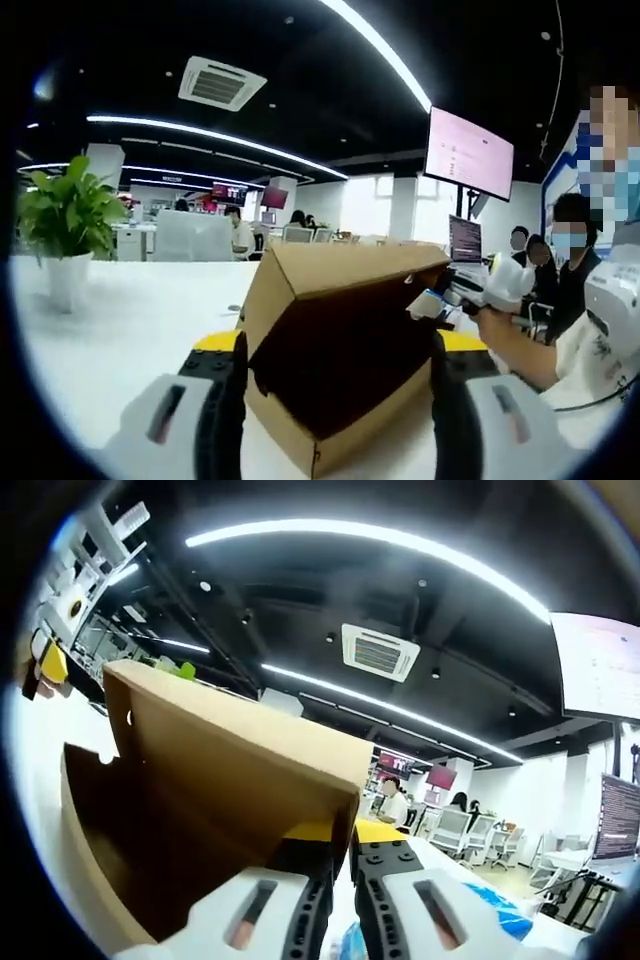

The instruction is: Operate the shoe box by opening the lid, removing the specified soft item, and placing it in the target area until the item is outside and the box remains undamaged.

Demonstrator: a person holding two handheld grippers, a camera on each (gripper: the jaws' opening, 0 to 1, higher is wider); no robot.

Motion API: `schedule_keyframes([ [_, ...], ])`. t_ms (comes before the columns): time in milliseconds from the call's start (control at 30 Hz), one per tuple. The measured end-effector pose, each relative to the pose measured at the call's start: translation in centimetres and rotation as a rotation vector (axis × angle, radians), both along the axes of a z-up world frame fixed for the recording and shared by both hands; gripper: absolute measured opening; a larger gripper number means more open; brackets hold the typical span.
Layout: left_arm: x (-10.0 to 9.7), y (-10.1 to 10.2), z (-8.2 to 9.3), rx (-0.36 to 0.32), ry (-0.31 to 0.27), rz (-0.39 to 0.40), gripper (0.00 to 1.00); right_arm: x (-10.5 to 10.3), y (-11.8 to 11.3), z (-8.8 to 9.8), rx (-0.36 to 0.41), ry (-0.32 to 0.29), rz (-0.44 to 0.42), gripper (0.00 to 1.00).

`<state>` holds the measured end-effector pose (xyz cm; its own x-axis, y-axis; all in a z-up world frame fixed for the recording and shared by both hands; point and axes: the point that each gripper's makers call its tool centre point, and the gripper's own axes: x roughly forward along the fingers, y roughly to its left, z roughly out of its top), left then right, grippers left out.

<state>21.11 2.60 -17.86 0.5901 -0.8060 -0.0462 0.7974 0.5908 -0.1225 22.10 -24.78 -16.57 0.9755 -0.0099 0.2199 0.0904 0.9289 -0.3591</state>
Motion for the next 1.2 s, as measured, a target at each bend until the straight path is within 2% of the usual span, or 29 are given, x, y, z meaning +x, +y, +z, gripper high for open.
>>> schedule_keyframes([
  [133,-0.2,0.1,0.2,-0.018,0.003,-0.006,0.77,-0.1,0.0,-0.1,0.0,0.001,-0.002,0.02],
  [367,-0.8,-0.7,0.1,0.012,-0.017,-0.019,0.76,-0.3,0.2,-0.6,-0.004,0.006,0.003,0.02],
  [500,-0.6,-0.8,-0.5,0.079,-0.039,-0.005,0.75,-0.5,0.3,-1.1,-0.012,0.018,0.013,0.02],
  [567,-0.5,-0.6,-0.6,0.082,-0.044,0.002,0.74,-0.6,0.3,-1.3,-0.026,0.02,0.014,0.02],
  [700,-0.6,-0.8,-1.1,0.085,-0.006,-0.011,0.73,-0.7,0.5,-1.8,-0.034,0.021,0.012,0.02],
  [1000,-0.4,-0.6,-1.6,0.113,0.001,0.003,0.72,-0.7,0.8,-2.7,-0.073,0.024,0.009,0.03],
  [1200,-0.4,-0.4,-1.7,0.112,0.002,0.009,0.71,-0.5,0.7,-2.6,-0.057,0.026,0.015,0.03],
])
